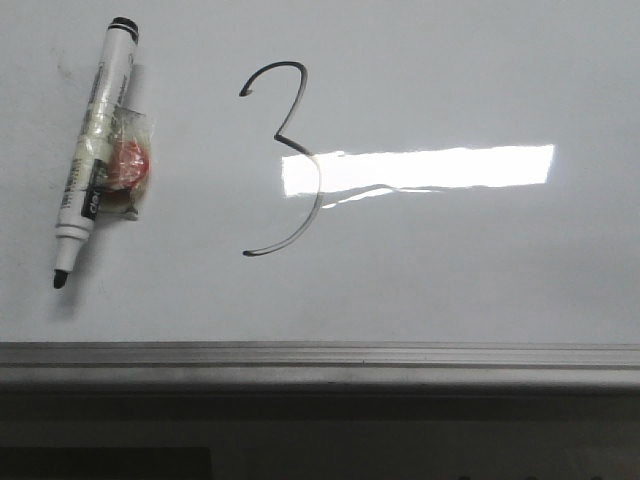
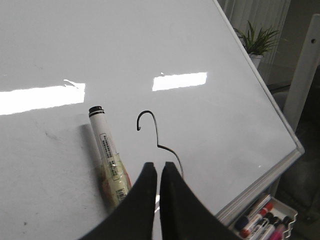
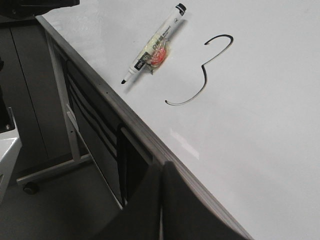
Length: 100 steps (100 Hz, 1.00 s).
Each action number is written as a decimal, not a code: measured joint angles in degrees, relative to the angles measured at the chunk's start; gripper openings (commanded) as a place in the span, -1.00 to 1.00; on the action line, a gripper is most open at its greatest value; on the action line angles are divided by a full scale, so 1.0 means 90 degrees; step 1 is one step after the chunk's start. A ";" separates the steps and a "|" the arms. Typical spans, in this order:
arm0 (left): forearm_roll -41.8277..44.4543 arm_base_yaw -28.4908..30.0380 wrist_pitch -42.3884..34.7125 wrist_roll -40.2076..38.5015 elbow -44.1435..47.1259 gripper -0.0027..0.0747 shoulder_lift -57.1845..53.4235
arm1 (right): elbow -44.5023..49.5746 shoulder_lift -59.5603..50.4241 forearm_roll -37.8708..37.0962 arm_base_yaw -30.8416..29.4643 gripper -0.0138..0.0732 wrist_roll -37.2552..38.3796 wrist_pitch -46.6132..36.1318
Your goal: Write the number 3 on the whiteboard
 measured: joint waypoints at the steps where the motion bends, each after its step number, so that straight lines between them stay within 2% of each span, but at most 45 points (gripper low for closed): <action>1: 0.0073 0.0012 0.0000 0.0000 0.0017 -0.98 0.0000 | 0.0000 0.0000 0.0000 0.0000 -0.83 0.0000 0.0000; 9: 0.1142 0.0130 -0.0009 -0.0115 0.0091 -0.98 0.0000 | 0.0000 0.0000 0.0000 0.0000 -0.83 0.0000 0.0000; 21: 0.2269 0.0653 0.0019 -0.1212 0.0129 -0.98 0.0000 | 0.0000 0.0000 0.0000 0.0000 -0.83 0.0000 0.0000; 33: 0.3539 0.1529 0.0062 -0.2148 0.0129 -0.98 0.0000 | 0.0000 0.0000 0.0000 0.0000 -0.83 0.0000 0.0000; 48: 0.4954 0.3000 0.0199 -0.2876 0.0132 -0.98 -0.0014 | 0.0000 0.0000 -0.0011 0.0000 -0.83 0.0000 0.0000; 64: 0.5386 0.4306 0.0787 -0.4012 0.0132 -0.98 -0.0515 | 0.0000 0.0000 -0.0011 0.0000 -0.83 0.0003 0.0000; 80: 0.5469 0.5410 0.1878 -0.4317 0.0132 -0.98 -0.1096 | 0.0000 0.0000 -0.0011 0.0000 -0.83 0.0003 0.0000; 88: 0.5494 0.5814 0.2456 -0.4343 0.0169 -0.98 -0.1294 | 0.0000 0.0000 -0.0011 0.0000 -0.83 0.0003 0.0000; 100: 0.5692 0.6166 0.2684 -0.4646 0.0462 -0.98 -0.1582 | 0.0000 0.0000 -0.0011 0.0000 -0.83 0.0003 0.0000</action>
